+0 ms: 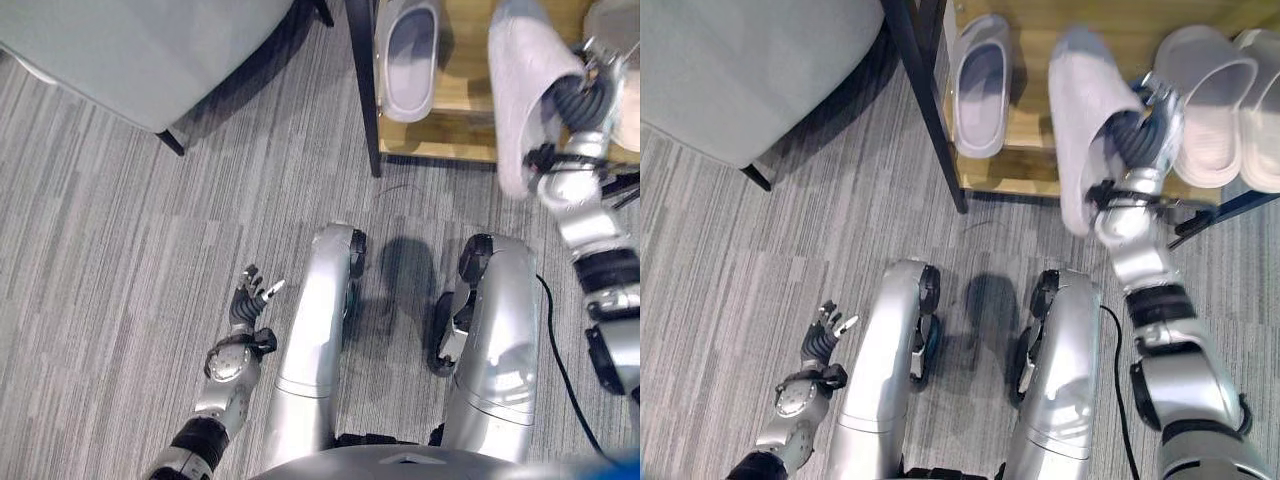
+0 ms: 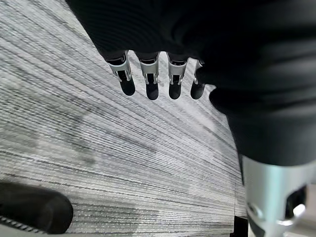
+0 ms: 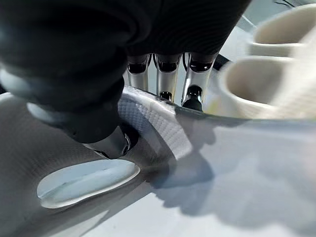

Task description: Arrange the slippers neatly on the shoe rack.

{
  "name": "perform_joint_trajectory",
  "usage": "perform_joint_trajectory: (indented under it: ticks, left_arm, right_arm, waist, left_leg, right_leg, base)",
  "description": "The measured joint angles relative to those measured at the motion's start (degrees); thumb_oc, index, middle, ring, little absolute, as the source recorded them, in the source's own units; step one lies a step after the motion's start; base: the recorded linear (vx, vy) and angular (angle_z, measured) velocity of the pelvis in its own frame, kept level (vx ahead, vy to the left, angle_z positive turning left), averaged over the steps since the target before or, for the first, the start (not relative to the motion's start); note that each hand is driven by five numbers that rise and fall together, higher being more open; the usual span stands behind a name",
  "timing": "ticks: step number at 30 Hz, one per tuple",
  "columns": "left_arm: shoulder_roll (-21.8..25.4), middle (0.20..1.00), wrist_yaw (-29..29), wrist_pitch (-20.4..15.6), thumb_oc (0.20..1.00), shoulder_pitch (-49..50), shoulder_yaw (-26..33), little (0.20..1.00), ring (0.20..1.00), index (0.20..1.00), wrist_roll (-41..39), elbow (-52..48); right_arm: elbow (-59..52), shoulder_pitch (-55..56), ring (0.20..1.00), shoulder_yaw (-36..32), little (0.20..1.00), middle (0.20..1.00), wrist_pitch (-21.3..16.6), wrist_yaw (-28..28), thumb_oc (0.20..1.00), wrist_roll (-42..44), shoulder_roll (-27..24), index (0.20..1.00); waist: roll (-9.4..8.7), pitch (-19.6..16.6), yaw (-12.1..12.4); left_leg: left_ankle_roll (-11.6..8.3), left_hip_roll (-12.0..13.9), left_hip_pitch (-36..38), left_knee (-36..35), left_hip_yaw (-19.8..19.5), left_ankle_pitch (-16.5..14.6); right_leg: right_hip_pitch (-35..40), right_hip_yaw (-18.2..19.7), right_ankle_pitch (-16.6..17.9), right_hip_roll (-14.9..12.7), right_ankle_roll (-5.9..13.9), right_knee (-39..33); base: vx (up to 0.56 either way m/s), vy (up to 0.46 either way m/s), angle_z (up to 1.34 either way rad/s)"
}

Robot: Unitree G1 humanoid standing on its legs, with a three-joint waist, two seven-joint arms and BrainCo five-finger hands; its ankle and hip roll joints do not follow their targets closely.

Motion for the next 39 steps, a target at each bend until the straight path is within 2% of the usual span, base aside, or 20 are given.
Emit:
perform_joint_trajectory:
  ticks: [2,3,5,8,9,13,21,24,27,28,31,32,39]
  left_arm:
    - [0.0,1.0,0.3,-0.3,1.0,-0.2,-0.2,1.0,1.0,1.0,0.1,0.2]
    - [0.1,1.0,0.3,-0.6,1.0,-0.3,-0.1,1.0,1.0,1.0,0.2,0.2]
    - [0.5,1.0,0.3,-0.7,1.0,-0.2,-0.5,1.0,1.0,1.0,0.2,0.1]
    - [1.5,1.0,0.3,-0.8,1.0,0.7,-2.3,1.0,1.0,1.0,0.4,0.2]
    - [1.5,1.0,0.3,-0.8,1.0,0.7,-2.3,1.0,1.0,1.0,0.6,0.2]
    - [4.6,1.0,0.3,-2.0,1.0,3.1,-2.8,1.0,1.0,1.0,0.7,-1.6]
    - [5.4,1.0,0.2,-2.7,1.0,3.5,-3.0,1.0,1.0,1.0,3.1,-3.0]
    - [9.4,1.0,0.3,-3.6,1.0,3.5,-6.3,1.0,1.0,1.0,7.4,-5.7]
    - [9.7,1.0,0.3,-3.8,1.0,3.5,-7.0,1.0,1.0,1.0,9.4,-5.8]
    - [9.8,1.0,0.3,-4.0,1.0,3.1,-7.4,1.0,1.0,1.0,9.7,-5.9]
    - [12.0,1.0,0.3,-4.2,1.0,3.0,-10.9,1.0,1.0,1.0,12.6,-6.2]
    - [11.1,1.0,0.3,-4.2,1.0,3.2,-11.1,1.0,1.0,1.0,13.0,-6.1]
    - [8.8,1.0,0.0,-4.1,1.0,2.8,-13.1,1.0,1.0,1.0,12.8,0.6]
  right_arm:
    - [1.9,-3.6,0.2,0.5,0.2,0.2,0.0,-0.4,0.2,3.1,1.0,0.2]
    - [3.4,-5.5,0.2,1.4,0.2,0.2,0.0,-0.7,0.2,4.2,0.7,0.2]
    - [8.4,-9.8,0.2,5.4,0.2,0.2,0.4,-0.8,0.2,4.3,-0.8,0.2]
    - [24.1,-21.5,0.2,15.1,0.2,0.2,1.5,-0.4,0.2,4.5,-1.7,0.2]
    - [26.4,-22.4,0.2,15.9,0.2,0.2,1.6,-0.3,0.2,5.4,-1.8,0.2]
    - [30.8,-25.2,0.2,16.6,0.2,0.2,2.1,0.8,0.2,9.2,-2.2,0.2]
    - [33.7,-25.5,0.2,16.7,0.2,0.2,2.1,2.5,0.2,13.4,-2.4,0.2]
    - [34.4,-25.9,0.2,17.2,0.2,0.2,2.0,2.8,0.2,15.1,-2.4,0.2]
    - [34.4,-26.7,0.2,17.8,0.2,0.2,1.9,3.2,0.2,15.5,-2.4,0.2]
    - [34.3,-26.8,1.0,21.1,1.0,1.0,1.9,3.8,1.0,15.5,-3.1,1.0]
    - [36.2,-27.8,1.0,21.2,1.0,1.0,1.9,4.5,1.0,15.5,-2.8,1.0]
    - [40.8,-30.6,1.0,21.2,1.0,1.0,1.9,4.6,1.0,15.6,-2.2,1.0]
    - [41.5,-31.4,1.0,21.2,1.0,1.0,1.5,4.8,1.0,19.5,-2.2,1.0]
  waist:
    - [-0.05,0.6,0.0]
    - [-0.08,0.7,0.8]
    - [-0.06,0.9,1.0]
    - [-0.16,1.4,2.3]
    - [-0.21,1.4,2.7]
    - [-0.21,1.5,4.1]
    - [-0.12,1.5,5.6]
    - [-0.1,1.5,6.2]
    - [-0.09,1.5,6.3]
    - [-0.09,1.5,6.2]
    - [0.08,1.6,6.5]
    - [0.71,1.9,7.0]
    - [0.76,1.9,6.3]
  left_leg:
    - [-0.02,0.1,0.4,0.1,0.0,-0.2]
    - [-0.08,0.5,1.1,0.1,0.0,-0.5]
    - [-0.07,0.7,1.5,0.3,0.1,-0.6]
    - [-0.27,0.9,2.8,1.0,-0.2,-1.2]
    - [-0.33,0.9,3.1,1.1,-0.2,-1.3]
    - [-0.32,0.8,3.2,1.2,-0.2,-1.6]
    - [-0.34,0.9,3.7,-1.4,0.0,-1.9]
    - [-0.36,0.8,3.7,-1.8,0.0,-2.0]
    - [-0.36,0.9,3.7,-2.3,-0.1,-2.0]
    - [-0.39,0.9,3.8,-3.0,0.0,-2.0]
    - [-0.66,1.0,3.9,-3.7,0.2,-1.9]
    - [-0.65,1.0,3.9,-3.6,0.2,-1.9]
    - [-0.36,1.5,4.2,-3.1,0.2,-2.0]
  right_leg:
    - [0.1,0.0,-0.1,0.1,-0.17,0.1]
    - [0.6,0.0,-0.2,0.1,-0.41,0.2]
    - [0.9,0.0,-0.3,0.1,-0.58,0.5]
    - [1.9,0.0,-0.2,0.8,-0.45,0.9]
    - [2.2,0.0,-0.4,0.8,-0.36,1.0]
    - [2.5,0.0,-0.8,0.8,-0.32,1.0]
    - [2.8,-0.2,-1.0,0.6,-0.44,-1.4]
    - [2.8,-0.2,-1.2,0.5,-0.68,-1.6]
    - [2.8,-0.4,-1.2,0.5,-0.7,-2.3]
    - [3.0,-0.6,-1.1,0.5,-0.64,-3.2]
    - [3.0,-0.5,-1.1,0.6,-0.57,-3.9]
    - [3.0,-0.5,-1.1,0.6,-0.58,-3.8]
    - [3.4,-0.5,-1.1,0.6,-0.64,-3.4]
  base:
    - [-0.02,-0.007,-0.02]
    - [-0.04,-0.011,-0.05]
    - [-0.05,-0.001,-0.04]
    - [-0.05,0.011,-0.09]
    - [-0.03,0.02,-0.03]
    - [0.0,0.0,0.0]
    - [0.0,0.0,0.0]
    - [0.0,0.004,0.01]
    - [0.0,0.014,-0.01]
    - [0.0,0.054,-0.04]
    - [-0.01,0.019,-0.01]
    - [0.0,0.0,0.0]
    - [-0.03,0.009,0.0]
